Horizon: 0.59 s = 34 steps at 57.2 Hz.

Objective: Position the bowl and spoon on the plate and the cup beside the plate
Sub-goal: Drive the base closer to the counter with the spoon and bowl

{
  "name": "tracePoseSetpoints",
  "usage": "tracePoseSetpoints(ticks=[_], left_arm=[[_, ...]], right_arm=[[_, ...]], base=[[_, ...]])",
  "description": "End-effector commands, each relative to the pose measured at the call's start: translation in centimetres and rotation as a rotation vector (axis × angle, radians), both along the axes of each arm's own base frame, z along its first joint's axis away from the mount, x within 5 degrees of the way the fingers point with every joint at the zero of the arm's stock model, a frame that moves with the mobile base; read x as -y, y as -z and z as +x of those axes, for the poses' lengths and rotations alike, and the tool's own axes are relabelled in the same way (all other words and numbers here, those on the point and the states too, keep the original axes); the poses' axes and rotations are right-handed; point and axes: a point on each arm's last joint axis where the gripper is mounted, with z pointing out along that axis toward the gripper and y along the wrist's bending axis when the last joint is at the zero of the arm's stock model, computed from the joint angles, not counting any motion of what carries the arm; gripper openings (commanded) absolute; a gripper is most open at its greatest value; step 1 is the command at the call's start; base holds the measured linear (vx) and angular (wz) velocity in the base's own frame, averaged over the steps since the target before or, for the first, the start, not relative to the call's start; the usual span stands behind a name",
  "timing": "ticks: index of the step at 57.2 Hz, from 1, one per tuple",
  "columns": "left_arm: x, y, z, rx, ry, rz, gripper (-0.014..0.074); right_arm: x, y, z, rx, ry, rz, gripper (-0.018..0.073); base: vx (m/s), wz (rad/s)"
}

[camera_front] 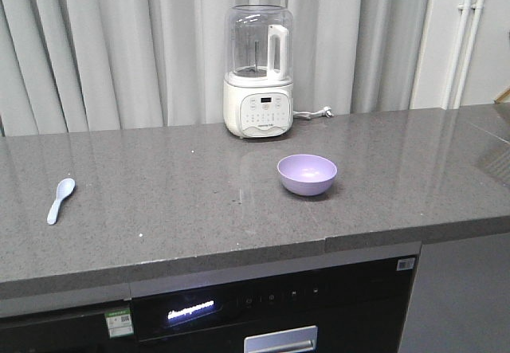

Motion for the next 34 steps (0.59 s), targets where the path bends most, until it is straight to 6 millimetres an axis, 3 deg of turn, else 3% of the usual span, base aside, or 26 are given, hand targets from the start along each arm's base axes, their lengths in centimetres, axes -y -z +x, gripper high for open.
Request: tracePoseSetpoints(ticks=[1,34], left_arm=[[-0.05,-1.74,-0.25,0.125,-0.003,-0.034,-0.0006],[-0.05,-1.74,-0.25,0.125,-0.003,-0.034,-0.0006]], right_arm=[[0.04,-0.69,-0.02,0.087,0.006,0.002,-0.0008],[0.04,-0.70,-0.02,0.089,0.006,0.003,-0.0008]], base=[[0.20,-0.01],[0.29,0.08]])
